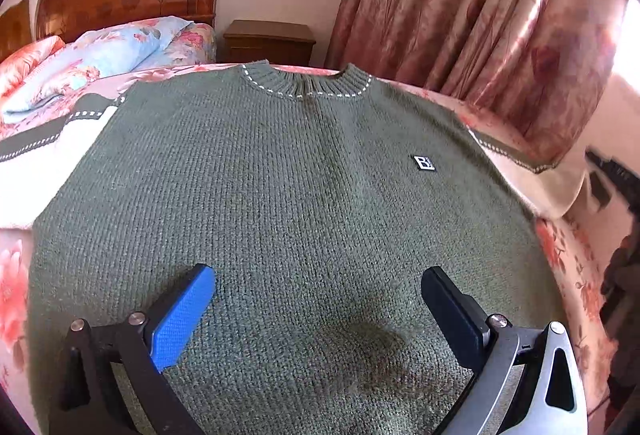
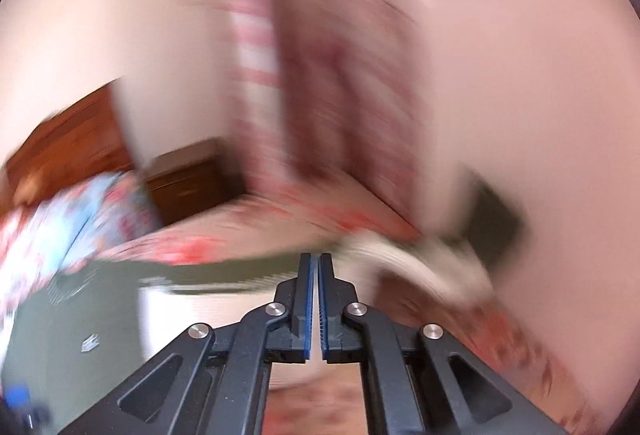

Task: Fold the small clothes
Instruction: 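Move the right tool to the cream sleeve cuff and grasp it, then lift the cuff with the right tool and carry it across the sweater body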

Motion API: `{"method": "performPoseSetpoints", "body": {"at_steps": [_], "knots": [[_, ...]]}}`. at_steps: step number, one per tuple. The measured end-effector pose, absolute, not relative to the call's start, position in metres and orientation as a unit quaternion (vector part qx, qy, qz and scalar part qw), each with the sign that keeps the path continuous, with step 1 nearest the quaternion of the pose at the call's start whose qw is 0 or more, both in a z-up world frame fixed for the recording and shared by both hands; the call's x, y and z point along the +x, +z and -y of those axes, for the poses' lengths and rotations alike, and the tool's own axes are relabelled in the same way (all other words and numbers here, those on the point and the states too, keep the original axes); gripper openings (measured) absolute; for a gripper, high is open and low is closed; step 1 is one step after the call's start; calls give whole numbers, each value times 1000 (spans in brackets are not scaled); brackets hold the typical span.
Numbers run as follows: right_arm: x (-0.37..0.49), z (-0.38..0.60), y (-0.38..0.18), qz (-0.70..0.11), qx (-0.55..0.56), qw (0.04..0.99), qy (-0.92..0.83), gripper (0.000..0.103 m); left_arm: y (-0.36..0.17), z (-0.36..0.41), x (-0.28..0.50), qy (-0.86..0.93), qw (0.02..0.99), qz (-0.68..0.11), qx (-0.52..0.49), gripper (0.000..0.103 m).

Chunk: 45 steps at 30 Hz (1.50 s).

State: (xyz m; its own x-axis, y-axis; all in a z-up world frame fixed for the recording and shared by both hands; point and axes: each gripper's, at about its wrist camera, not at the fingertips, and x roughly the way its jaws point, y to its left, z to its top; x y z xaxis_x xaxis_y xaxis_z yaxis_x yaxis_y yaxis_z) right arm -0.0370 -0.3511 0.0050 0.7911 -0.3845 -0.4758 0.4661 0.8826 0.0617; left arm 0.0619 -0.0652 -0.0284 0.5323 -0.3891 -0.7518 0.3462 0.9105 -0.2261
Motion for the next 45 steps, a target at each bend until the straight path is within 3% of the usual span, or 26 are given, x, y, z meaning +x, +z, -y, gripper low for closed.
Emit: {"method": "performPoseSetpoints", "body": {"at_steps": [4, 6, 8, 10, 12, 17, 18, 20, 22, 30, 33, 34, 35, 36, 38, 41, 45], "knots": [[-17, 222, 27, -224, -116, 964, -86, 3, -27, 57, 62, -207, 877, -432, -47, 103], [-14, 182, 16, -241, -162, 956, -35, 5, -26, 55, 62, -207, 876, -432, -55, 103], [-14, 163, -1, -275, -160, 948, 6, 15, -26, 55, 62, -207, 877, -431, -54, 103], [-12, 175, -13, -307, -115, 945, 9, 21, -26, 55, 61, -205, 877, -432, -50, 103], [-19, 224, -20, -329, 2, 944, -6, 23, -26, 57, 61, -204, 877, -432, -47, 103], [-68, 363, -40, -307, 271, 903, -130, 30, -27, 57, 61, -202, 878, -432, -46, 103], [-77, 379, -44, -298, 298, 897, -138, 33, -28, 58, 61, -201, 878, -432, -44, 103], [-86, 402, -54, -288, 335, 884, -151, 55, -27, 59, 62, -200, 878, -432, -42, 103], [-91, 423, -69, -279, 382, 866, -161, 59, -28, 60, 62, -200, 878, -432, -42, 103], [-74, 476, -89, -259, 438, 830, -227, 59, -29, 61, 64, -198, 879, -432, -39, 103], [-63, 497, -88, -249, 454, 821, -240, 37, -29, 61, 64, -199, 879, -432, -40, 103], [-62, 503, -87, -242, 459, 820, -244, 20, -29, 61, 65, -199, 879, -431, -42, 103], [-60, 507, -83, -233, 455, 823, -247, 10, -30, 60, 65, -199, 879, -431, -43, 103], [-57, 501, -73, -226, 436, 834, -251, 10, -30, 60, 65, -199, 879, -430, -44, 103], [-53, 474, -43, -213, 358, 875, -246, 10, -30, 58, 64, -200, 880, -429, -49, 103], [-29, 385, 5, -220, 150, 946, -183, 10, -29, 54, 63, -202, 879, -428, -55, 103], [-8, 257, 9, -260, -68, 962, -52, 12, -28, 47, 62, -207, 878, -425, -71, 103]]}}
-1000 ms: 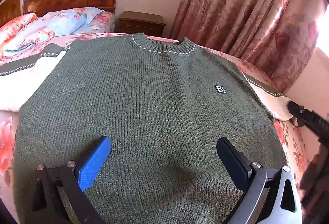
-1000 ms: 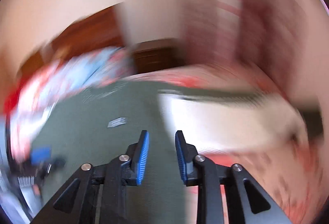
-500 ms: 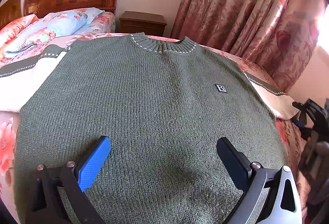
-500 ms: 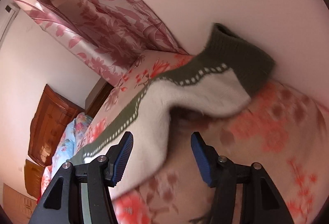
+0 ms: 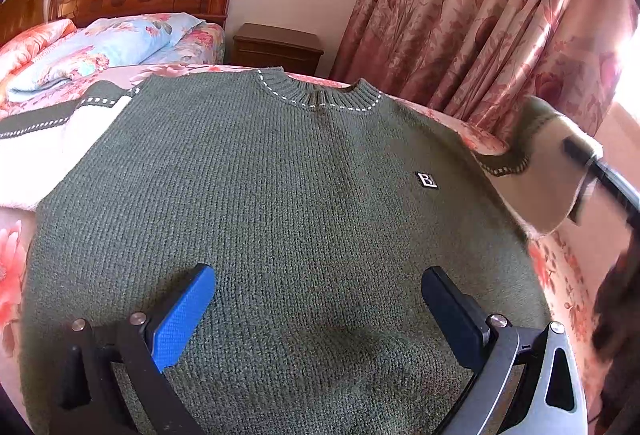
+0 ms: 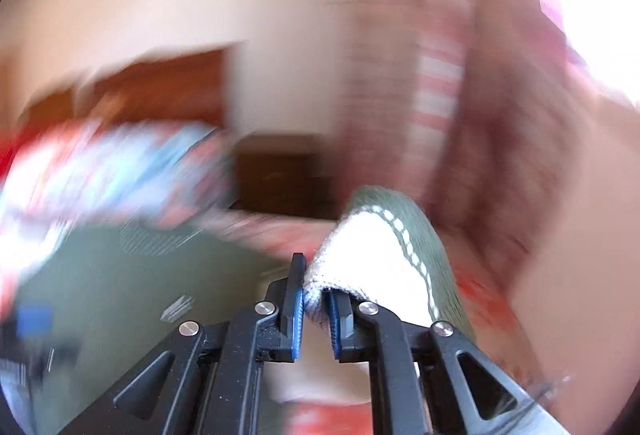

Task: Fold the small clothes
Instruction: 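Lift the cuff with the right tool and carry it across the sweater body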

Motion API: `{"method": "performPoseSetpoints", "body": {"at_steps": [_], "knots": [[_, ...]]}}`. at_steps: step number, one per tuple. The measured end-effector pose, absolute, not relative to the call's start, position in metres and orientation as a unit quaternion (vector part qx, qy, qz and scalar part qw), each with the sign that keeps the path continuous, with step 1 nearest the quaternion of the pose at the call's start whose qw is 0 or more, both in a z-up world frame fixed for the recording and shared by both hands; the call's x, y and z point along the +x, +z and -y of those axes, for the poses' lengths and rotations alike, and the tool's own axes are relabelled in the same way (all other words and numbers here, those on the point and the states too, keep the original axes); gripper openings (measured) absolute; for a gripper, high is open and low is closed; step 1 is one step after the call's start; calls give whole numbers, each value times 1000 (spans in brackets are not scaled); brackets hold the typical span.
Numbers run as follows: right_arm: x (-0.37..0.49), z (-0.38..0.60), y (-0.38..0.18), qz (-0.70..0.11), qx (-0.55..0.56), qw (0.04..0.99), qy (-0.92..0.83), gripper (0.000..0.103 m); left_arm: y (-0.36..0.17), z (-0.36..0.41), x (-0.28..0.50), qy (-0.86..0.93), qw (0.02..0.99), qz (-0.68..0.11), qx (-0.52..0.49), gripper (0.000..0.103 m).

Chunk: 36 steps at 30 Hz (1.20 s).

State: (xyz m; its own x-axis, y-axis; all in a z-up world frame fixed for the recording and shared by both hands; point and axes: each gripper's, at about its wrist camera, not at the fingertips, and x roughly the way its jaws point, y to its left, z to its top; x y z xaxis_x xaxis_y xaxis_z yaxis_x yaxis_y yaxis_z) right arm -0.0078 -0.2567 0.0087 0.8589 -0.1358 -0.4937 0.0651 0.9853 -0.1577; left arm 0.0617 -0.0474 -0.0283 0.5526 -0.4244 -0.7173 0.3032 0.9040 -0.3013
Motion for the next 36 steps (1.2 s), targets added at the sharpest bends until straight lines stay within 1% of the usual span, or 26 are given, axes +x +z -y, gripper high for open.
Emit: {"method": "performPoseSetpoints", "body": {"at_steps": [2, 3, 5, 6, 8, 10, 15, 18, 22, 24, 28, 30, 34, 36], "knots": [[-3, 205, -15, -301, -145, 942, 14, 17, -28, 44, 62, -211, 877, -424, -82, 103], [-2, 192, -26, -316, -165, 934, 27, 20, -28, 43, 62, -212, 877, -423, -85, 103], [-3, 175, -47, -345, -187, 919, 36, 21, -28, 42, 61, -213, 876, -423, -87, 103], [-4, 177, -52, -354, -183, 917, 33, 21, -27, 42, 61, -213, 876, -423, -87, 103], [-10, 189, -55, -365, -156, 917, 28, 26, -27, 42, 61, -213, 876, -423, -87, 103], [-22, 201, -56, -371, -133, 919, 28, 28, -27, 41, 60, -214, 876, -423, -88, 103], [-58, 226, -70, -385, -74, 919, 42, 28, -19, 43, 59, -204, 877, -425, -92, 103], [-78, 237, -78, -391, -44, 919, 37, 28, 6, 67, 45, -220, 892, -393, -42, 103], [-92, 261, -78, -374, 13, 927, 27, 28, 40, 123, 25, -272, 900, -339, 41, 103], [-94, 273, -79, -371, 39, 928, 14, 28, 46, 152, 24, -300, 887, -344, 73, 103], [-100, 286, -75, -355, 63, 933, 7, 28, 32, 204, 32, -312, 864, -358, 169, 103], [-99, 288, -71, -352, 72, 933, 8, 28, 22, 221, 37, -311, 853, -368, 200, 103], [-95, 290, -69, -357, 80, 931, 1, 28, 8, 246, 45, -296, 840, -379, 250, 103], [-94, 289, -69, -359, 79, 930, -2, 29, 4, 244, 55, -297, 834, -400, 237, 103]]}}
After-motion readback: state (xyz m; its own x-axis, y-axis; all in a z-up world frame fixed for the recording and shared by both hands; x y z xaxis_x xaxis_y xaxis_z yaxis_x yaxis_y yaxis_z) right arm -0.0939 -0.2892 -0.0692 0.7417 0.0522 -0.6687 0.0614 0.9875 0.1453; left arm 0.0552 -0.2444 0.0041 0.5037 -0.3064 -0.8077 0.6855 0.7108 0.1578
